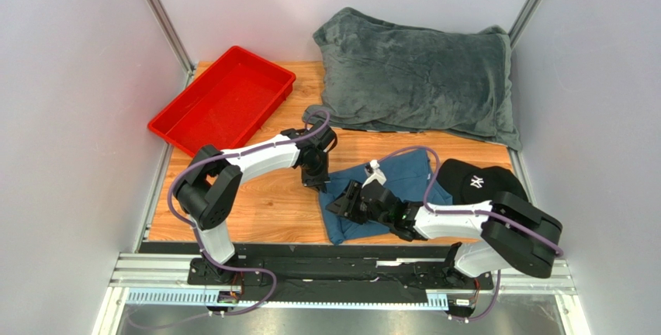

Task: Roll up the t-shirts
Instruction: Roll the T-shirt to the center of the board.

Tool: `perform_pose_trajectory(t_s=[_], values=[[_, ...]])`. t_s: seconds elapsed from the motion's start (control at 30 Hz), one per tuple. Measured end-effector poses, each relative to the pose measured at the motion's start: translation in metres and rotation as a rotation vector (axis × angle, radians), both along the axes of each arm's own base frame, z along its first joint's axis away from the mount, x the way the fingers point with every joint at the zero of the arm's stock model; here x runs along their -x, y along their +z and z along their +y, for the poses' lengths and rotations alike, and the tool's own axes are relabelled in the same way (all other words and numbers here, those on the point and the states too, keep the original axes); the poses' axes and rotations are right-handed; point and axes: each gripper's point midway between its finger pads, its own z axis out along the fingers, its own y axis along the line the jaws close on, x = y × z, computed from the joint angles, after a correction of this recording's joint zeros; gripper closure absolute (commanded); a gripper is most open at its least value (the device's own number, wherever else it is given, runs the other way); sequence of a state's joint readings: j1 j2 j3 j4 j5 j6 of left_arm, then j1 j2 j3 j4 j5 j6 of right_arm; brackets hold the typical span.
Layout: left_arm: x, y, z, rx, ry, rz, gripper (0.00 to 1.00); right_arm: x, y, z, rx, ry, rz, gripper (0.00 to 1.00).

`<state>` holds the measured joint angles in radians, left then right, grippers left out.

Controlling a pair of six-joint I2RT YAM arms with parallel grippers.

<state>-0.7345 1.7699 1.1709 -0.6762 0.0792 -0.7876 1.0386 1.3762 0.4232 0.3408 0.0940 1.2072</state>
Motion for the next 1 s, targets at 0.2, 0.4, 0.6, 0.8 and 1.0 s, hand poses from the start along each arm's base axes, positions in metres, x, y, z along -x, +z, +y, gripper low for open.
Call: perform_pose_trajectory(t_s=[0.2,0.4,0.6,0.8,1.0], values=[[0.005,0.008,0.005,-0.046,-0.005,0.02,1.0,0.005,0.025,0.013,0.2,0.033,-0.144,0.43],[0.005,0.011,0.003,-0.069,-0.011,0.033,1.0,0.003,0.032,0.035,0.457,0.074,-0.272,0.42],[0.008,0.008,0.005,-0.092,-0.015,0.046,1.0,0.004,0.011,0.042,0.795,0.107,-0.376,0.41],[0.009,0.008,0.008,-0.103,-0.015,0.057,1.0,0.01,0.014,0.035,1.007,0.115,-0.472,0.41],[0.009,0.007,0.009,-0.107,-0.013,0.062,1.0,0.006,0.013,0.019,1.137,0.105,-0.518,0.42]])
